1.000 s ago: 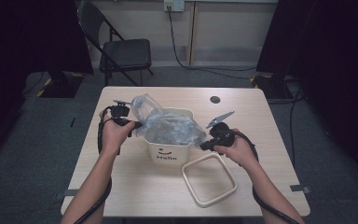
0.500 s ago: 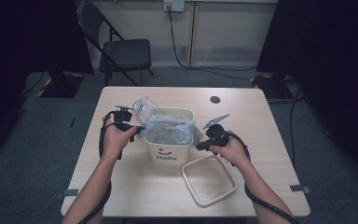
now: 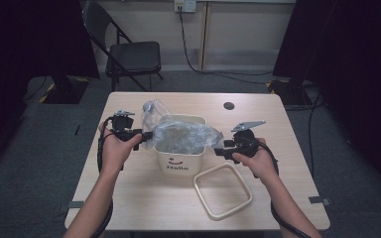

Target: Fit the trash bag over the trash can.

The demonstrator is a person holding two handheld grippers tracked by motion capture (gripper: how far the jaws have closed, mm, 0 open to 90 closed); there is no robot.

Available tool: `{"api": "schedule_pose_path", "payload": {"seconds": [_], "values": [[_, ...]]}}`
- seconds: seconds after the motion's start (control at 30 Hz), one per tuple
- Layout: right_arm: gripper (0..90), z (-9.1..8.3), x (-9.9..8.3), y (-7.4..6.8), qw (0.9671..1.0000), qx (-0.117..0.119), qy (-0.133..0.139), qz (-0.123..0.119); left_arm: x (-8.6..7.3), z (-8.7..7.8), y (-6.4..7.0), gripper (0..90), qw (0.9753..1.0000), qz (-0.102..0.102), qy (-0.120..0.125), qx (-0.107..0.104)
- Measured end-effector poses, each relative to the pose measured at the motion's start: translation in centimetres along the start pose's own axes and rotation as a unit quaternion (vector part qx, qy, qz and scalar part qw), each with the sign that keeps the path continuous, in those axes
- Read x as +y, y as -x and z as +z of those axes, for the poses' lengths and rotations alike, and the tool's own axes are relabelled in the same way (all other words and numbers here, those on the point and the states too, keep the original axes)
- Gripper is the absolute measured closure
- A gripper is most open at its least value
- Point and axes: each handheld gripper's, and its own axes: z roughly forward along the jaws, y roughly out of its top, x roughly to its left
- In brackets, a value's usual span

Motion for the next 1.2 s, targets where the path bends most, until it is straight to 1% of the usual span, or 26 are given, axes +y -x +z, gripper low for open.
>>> {"api": "schedule_pose_path", "payload": {"seconds": [0.03,0.07,0.1,0.17,0.3,0.33,0.47,0.5,0.57,0.6,0.63,0.73,0.8,0.83,0.9,1.0,1.03,1.1,1.17,1.2], "values": [[36.2,-0.4,0.1,-0.1,1.0,-0.006,0.003,0.001,0.2,-0.3,0.2,43.6,1.0,0.006,0.005,0.004],[35.6,-0.9,0.3,-0.2,0.9999,-0.01,0.009,0.003,0.3,-0.6,0.4,40.7,0.9999,0.006,0.009,0.006],[34.9,-1.4,0.4,-0.3,0.9999,-0.009,0.013,0.004,0.4,-0.9,0.5,38.4,0.9999,0.009,0.009,0.005],[32.3,-2.4,0.7,-0.6,0.9997,-0.011,0.021,0.005,0.7,-1.4,0.9,38.1,0.9998,0.008,0.017,0.002],[30.0,-4.2,1.3,-1.2,0.9995,-0.017,0.027,-0.005,1.1,-2.2,1.6,34.7,0.9995,0.019,0.025,0.004],[29.9,-4.6,1.4,-1.3,0.9994,-0.019,0.03,-0.006,1.2,-2.4,1.8,34.0,0.9995,0.021,0.024,0.001],[29.2,-5.9,1.6,-1.4,0.9989,-0.027,0.039,-0.006,1.5,-2.7,2.6,34.7,0.9993,0.026,0.026,-0.009],[28.9,-6.1,1.6,-1.4,0.9988,-0.027,0.042,-0.003,1.6,-2.7,2.8,34.6,0.9991,0.032,0.025,-0.012],[28.0,-6.6,1.9,-1.4,0.9984,-0.03,0.048,-0.001,1.6,-2.5,3.2,34.6,0.9989,0.036,0.026,-0.018],[27.7,-6.8,2.0,-1.4,0.9982,-0.03,0.051,0.0,1.7,-2.5,3.4,35.0,0.9987,0.04,0.022,-0.02],[27.7,-7.0,2.2,-1.5,0.9981,-0.028,0.055,0.0,1.7,-2.4,3.5,35.3,0.9986,0.041,0.023,-0.026],[27.6,-7.6,2.9,-1.9,0.9975,-0.024,0.067,0.001,1.6,-2.1,4.0,37.3,0.9981,0.049,0.017,-0.034],[27.4,-7.6,3.6,-2.3,0.997,-0.021,0.075,0.001,1.5,-1.9,4.2,38.7,0.9975,0.061,0.007,-0.037],[27.3,-7.6,3.9,-2.5,0.9969,-0.019,0.076,0.001,1.3,-1.8,4.3,41.6,0.9972,0.061,0.005,-0.042],[26.8,-7.2,4.6,-3.0,0.9965,-0.014,0.082,0.002,1.1,-1.6,4.4,41.7,0.9968,0.065,0.001,-0.047],[25.1,-6.1,5.5,-3.7,0.9956,-0.005,0.093,0.005,1.0,-1.5,4.6,43.3,0.9961,0.072,-0.004,-0.05],[25.1,-5.7,5.8,-3.9,0.9955,-0.001,0.094,0.005,0.9,-1.5,4.5,45.7,0.9958,0.076,-0.007,-0.052],[25.2,-4.8,6.3,-4.4,0.9955,0.004,0.094,0.005,0.9,-1.6,4.5,47.8,0.9954,0.078,-0.01,-0.055],[26.7,-3.9,6.7,-4.8,0.9961,0.014,0.087,0.005,0.9,-1.7,4.5,53.3,0.995,0.082,-0.012,-0.057],[28.2,-3.5,6.9,-5.0,0.9963,0.015,0.084,0.004,0.9,-1.8,4.5,55.9,0.9947,0.082,-0.015,-0.061]]}}
